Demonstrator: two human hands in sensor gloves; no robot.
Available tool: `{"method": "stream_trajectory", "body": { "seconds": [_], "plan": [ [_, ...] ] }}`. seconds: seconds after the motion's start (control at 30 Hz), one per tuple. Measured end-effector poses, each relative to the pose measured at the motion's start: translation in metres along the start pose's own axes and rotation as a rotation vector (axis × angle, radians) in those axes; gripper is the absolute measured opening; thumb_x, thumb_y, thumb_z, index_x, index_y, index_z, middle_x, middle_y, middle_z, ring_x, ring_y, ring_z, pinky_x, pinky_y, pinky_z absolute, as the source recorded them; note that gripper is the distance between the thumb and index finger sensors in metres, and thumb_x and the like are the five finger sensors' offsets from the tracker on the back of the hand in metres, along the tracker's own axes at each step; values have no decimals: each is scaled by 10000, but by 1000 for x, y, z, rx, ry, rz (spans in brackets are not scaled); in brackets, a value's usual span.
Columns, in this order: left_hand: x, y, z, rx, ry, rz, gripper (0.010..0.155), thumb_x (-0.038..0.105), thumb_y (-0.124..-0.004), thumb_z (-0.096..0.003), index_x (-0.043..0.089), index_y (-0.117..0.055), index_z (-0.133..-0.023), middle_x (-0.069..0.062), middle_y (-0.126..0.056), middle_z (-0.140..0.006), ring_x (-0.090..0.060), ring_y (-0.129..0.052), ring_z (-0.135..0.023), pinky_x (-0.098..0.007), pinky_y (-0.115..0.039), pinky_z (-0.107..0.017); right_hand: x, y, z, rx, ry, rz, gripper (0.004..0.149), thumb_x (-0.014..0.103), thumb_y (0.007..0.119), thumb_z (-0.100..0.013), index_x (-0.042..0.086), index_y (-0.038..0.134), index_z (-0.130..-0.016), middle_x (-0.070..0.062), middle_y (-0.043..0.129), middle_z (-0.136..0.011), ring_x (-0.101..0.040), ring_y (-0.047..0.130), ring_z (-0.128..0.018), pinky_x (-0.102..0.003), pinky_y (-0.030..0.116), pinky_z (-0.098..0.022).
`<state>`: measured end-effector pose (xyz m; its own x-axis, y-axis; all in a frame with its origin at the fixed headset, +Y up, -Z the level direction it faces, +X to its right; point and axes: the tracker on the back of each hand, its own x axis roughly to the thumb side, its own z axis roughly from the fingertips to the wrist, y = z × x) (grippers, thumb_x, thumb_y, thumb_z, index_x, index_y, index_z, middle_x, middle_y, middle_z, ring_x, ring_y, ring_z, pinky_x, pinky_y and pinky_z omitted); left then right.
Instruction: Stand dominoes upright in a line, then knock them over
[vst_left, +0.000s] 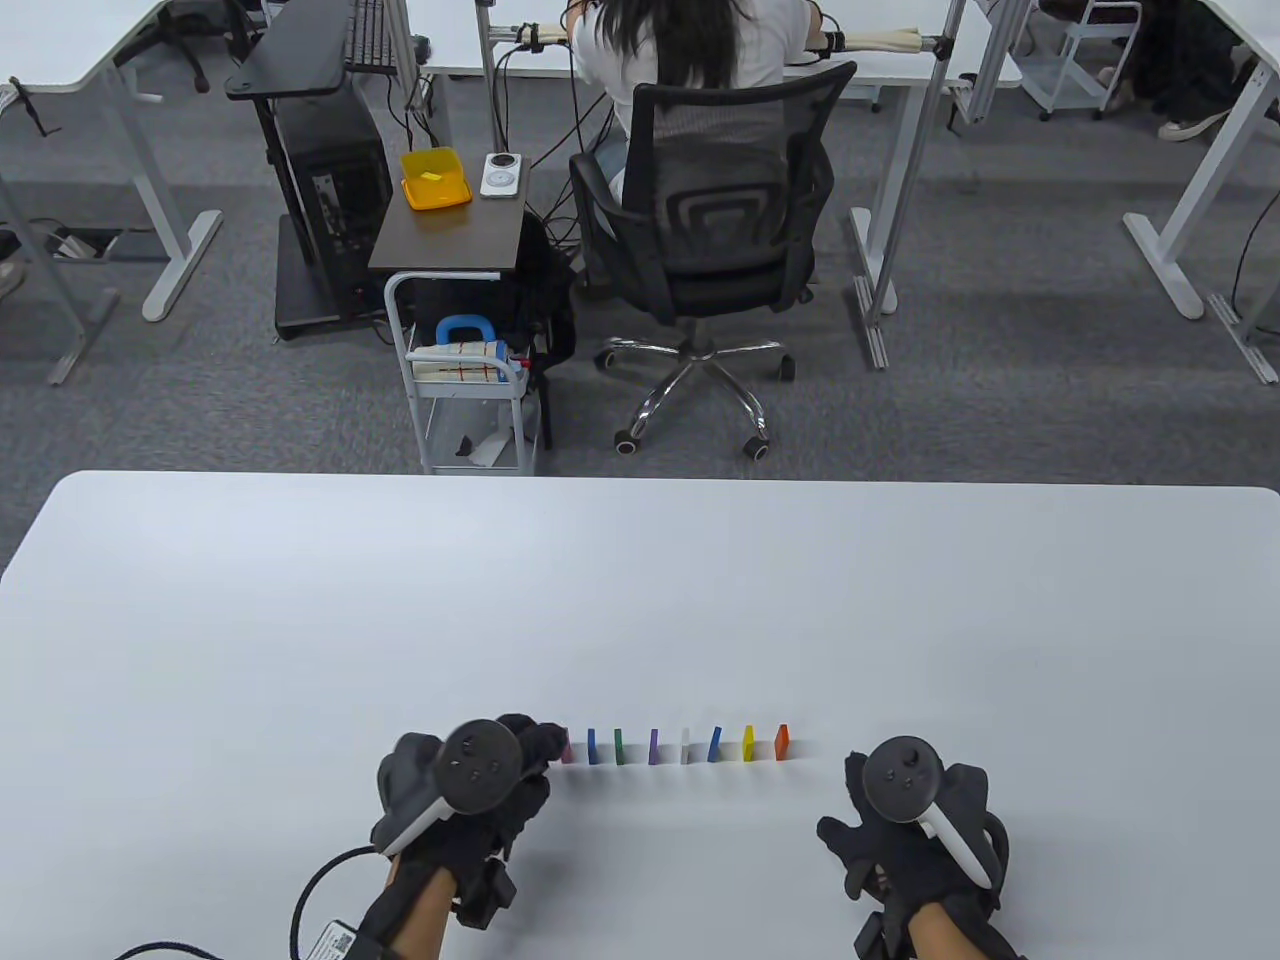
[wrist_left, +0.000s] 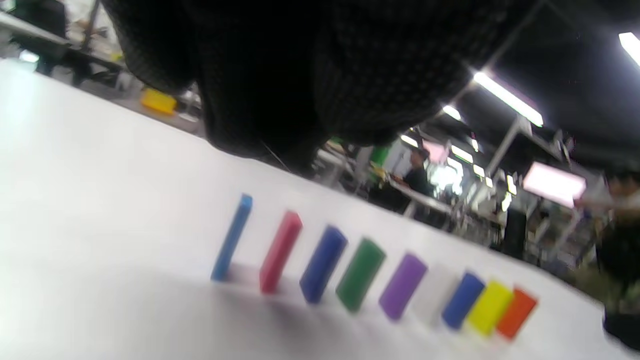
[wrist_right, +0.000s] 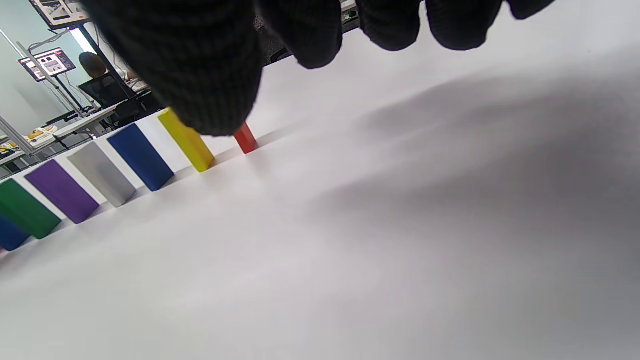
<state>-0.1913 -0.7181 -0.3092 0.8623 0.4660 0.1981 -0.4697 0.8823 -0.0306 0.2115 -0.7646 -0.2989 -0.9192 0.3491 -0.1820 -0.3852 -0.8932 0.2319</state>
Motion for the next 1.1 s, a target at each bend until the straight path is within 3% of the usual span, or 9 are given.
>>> {"method": "stream_trajectory", "body": {
  "seconds": [0.17,0.3,0.43,0.73,1.1],
  "plan": [
    [-31,-6,-11,-29,103,56,498,269,-975,-355,359,-795,-811,28,-897,-920,-258,-1023,-813,-556,-778,-715,-1,0,0,-1,6,-2,783,472,849,-407,128,596,-1063,-282,480,-1082,-602,555,-933,-692,504,-676],
    [-40,-18,-23,-46,147,24,497,252,-979,-353,367,-801,-802,50,-912,-918,-269,-1046,-792,-551,-799,-701,-2,-2,-1,-37,10,-16,772,470,848,-408,129,608,-1058,-268,511,-1079,-584,580,-936,-684,512,-681],
    [-49,-24,-32,-75,186,55,739,242,-973,-362,375,-605,-989,54,-908,-928,-272,-1052,-785,-552,-801,-698,-3,-1,-2,-29,19,-8,770,469,849,-408,131,610,-1057,-267,511,-1080,-587,578,-935,-685,511,-682],
    [-67,-39,-39,-107,250,102,748,220,-969,-364,385,-595,-991,50,-919,-925,-277,-1065,-776,-535,-801,-702,-4,2,-6,-3,35,8,769,468,848,-409,129,611,-1057,-269,509,-1080,-588,575,-936,-685,510,-682],
    [-68,-44,-41,-132,248,94,745,224,-972,-359,404,-607,-984,69,-928,-918,-220,-1032,-799,-508,-792,-714,-3,0,-5,-20,22,-3,767,468,849,-407,132,613,-1056,-264,515,-1080,-583,581,-937,-682,512,-685]
  ]
}}
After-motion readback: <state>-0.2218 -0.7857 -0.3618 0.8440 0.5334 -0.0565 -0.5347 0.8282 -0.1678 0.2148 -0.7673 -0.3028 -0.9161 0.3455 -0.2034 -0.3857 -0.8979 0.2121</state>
